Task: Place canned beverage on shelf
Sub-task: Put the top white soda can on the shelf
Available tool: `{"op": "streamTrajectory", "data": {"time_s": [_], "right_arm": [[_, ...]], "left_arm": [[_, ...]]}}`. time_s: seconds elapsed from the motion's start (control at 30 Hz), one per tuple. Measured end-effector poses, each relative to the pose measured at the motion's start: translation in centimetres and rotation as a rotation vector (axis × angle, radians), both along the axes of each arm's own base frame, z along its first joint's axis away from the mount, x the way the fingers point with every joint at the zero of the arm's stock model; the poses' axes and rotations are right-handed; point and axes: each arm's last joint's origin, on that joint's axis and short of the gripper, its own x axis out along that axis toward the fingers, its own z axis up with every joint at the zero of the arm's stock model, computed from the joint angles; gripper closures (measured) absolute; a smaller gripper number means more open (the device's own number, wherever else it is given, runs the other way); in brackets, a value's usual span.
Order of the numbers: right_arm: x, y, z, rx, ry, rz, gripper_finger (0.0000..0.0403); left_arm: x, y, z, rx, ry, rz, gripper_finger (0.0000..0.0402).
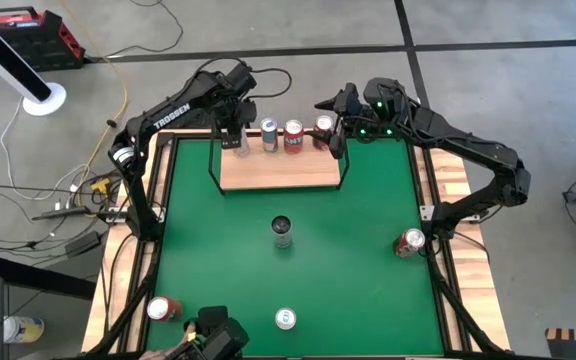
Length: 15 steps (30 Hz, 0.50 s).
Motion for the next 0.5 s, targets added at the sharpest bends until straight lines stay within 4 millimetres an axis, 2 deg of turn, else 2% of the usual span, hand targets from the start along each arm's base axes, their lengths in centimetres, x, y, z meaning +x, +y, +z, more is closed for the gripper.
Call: {"op": "streamTrajectory", "data": {"time_s": [0.17,0.5], "right_arm": [[0.00,0.00,0.00,0.000,0.000,0.000,0.0012],[0.00,0.00,0.00,0.000,0.000,0.000,0.0012]], "left_arm": [[0.03,-0.02,0.04,0.001,-0.006,0.014,0.0108],[0.01,-0.07,0.09,0.036,0.030,0.025,0.0104]]}}
